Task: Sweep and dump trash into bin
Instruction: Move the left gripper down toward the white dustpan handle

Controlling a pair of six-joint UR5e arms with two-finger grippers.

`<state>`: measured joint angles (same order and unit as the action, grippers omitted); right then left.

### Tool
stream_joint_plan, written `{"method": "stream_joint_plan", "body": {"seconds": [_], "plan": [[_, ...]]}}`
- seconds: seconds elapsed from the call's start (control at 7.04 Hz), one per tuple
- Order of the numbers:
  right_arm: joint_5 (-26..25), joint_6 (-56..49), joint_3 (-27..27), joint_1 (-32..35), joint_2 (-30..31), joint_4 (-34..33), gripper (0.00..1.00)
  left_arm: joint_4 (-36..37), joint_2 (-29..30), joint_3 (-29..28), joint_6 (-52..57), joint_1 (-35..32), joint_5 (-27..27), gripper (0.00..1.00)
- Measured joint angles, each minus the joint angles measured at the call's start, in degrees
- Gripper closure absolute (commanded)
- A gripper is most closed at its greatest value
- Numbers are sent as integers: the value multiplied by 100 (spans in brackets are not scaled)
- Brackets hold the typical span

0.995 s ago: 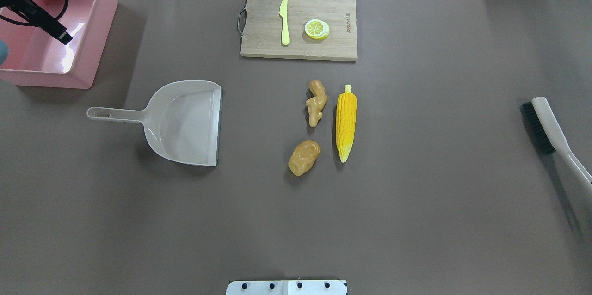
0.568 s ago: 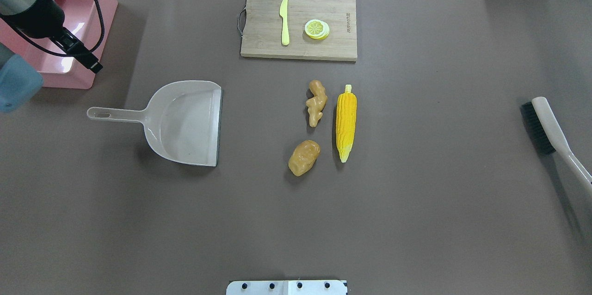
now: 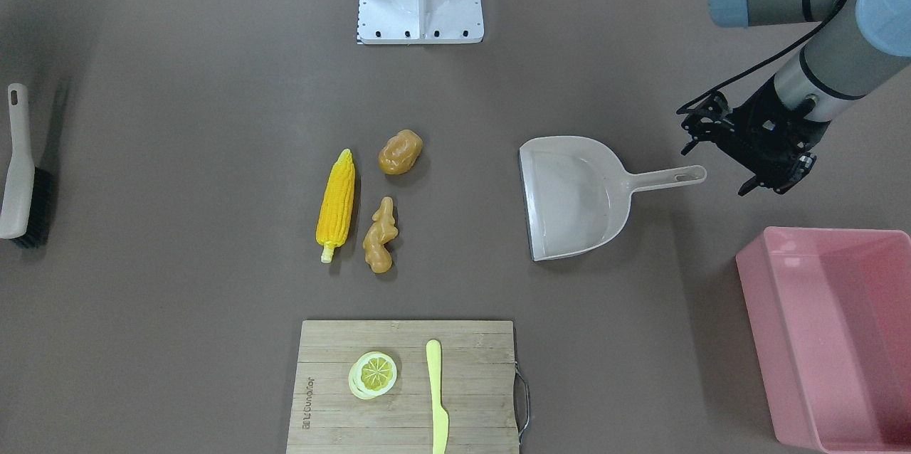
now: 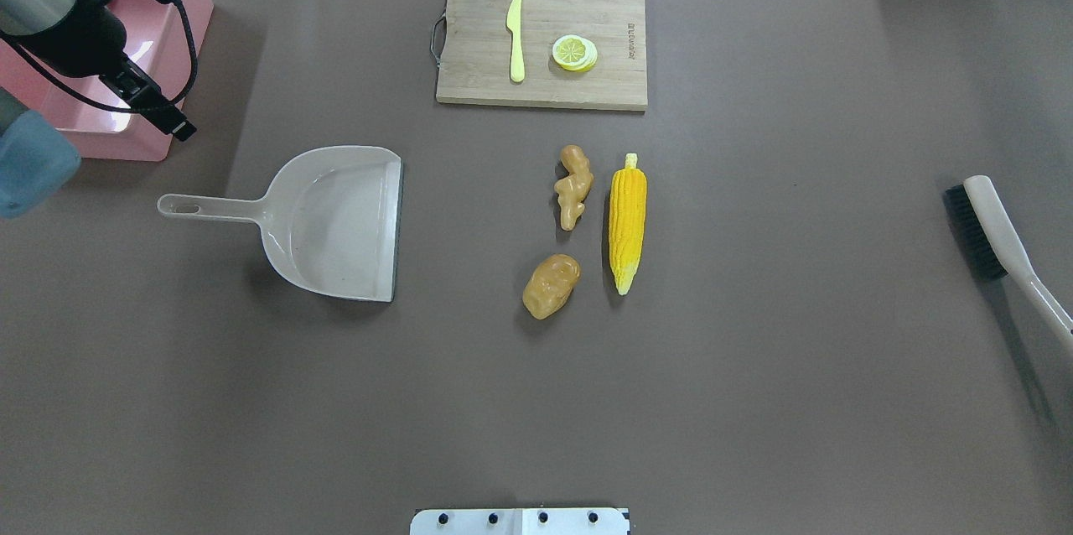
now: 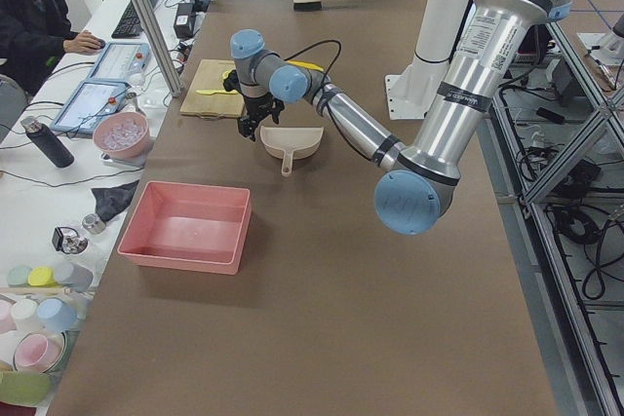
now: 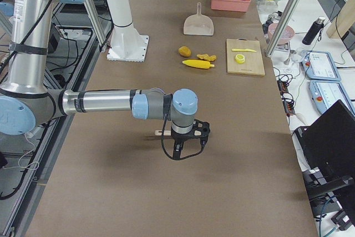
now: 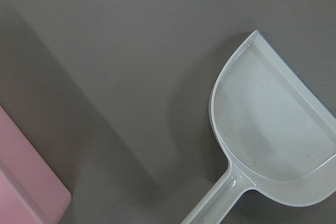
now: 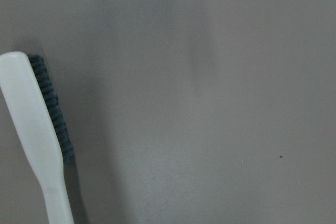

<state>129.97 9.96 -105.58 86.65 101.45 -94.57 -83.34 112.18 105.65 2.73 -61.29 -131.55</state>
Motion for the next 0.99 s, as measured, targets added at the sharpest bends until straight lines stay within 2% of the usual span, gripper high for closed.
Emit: {"method": "stream_joint_plan", "body": {"seconds": [0.43,0.99], "plan": [[37,16,50,0,6,4,0,-2,-1,234,456,355,29,2],[71,15,255,-6,-37,42,0,-134,-280,237,1434,437,46,2]]}}
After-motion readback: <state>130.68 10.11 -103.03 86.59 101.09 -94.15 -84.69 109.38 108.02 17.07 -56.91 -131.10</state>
